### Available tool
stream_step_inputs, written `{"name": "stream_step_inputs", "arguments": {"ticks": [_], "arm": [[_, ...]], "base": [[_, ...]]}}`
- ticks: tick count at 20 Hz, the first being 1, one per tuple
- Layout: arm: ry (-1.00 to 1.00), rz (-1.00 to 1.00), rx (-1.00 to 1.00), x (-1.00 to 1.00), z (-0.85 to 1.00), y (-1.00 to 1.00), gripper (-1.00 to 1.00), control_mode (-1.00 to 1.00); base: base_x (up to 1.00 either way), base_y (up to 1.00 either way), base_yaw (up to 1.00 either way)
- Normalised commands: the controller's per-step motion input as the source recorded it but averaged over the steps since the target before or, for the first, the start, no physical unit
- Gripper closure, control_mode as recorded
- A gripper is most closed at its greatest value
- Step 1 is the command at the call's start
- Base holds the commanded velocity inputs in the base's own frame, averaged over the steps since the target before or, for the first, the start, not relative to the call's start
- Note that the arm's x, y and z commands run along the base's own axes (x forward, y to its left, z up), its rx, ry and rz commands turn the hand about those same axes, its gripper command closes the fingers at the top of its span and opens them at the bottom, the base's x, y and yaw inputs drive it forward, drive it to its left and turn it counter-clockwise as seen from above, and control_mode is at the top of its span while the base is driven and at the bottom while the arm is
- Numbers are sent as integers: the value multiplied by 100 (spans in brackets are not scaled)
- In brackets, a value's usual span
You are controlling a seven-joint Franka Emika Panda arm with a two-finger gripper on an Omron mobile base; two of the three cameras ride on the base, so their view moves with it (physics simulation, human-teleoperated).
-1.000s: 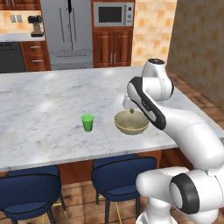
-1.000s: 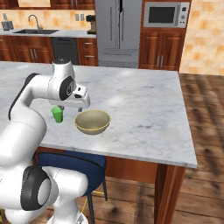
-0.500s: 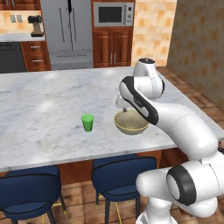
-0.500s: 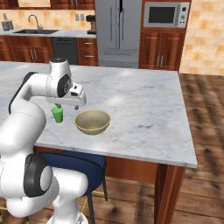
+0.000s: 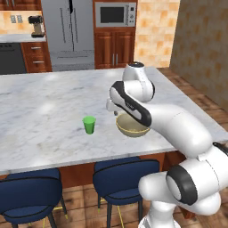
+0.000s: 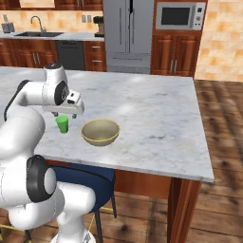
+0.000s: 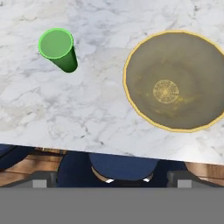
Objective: Place the cup inside the bowl on the dining table and move the bowl to any counter.
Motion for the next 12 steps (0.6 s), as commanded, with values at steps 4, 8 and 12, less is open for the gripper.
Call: {"name": "stream_step_inputs", "arguments": {"ticks": [4,8,12], "arm": [[0,0,0,15,0,36,-100,-100],[0,0,0,16,0,24,-100,-100],[0,0,0,15,0,12,-100,-100]], "base": [[0,0,0],[0,0,0],[0,0,0]]}}
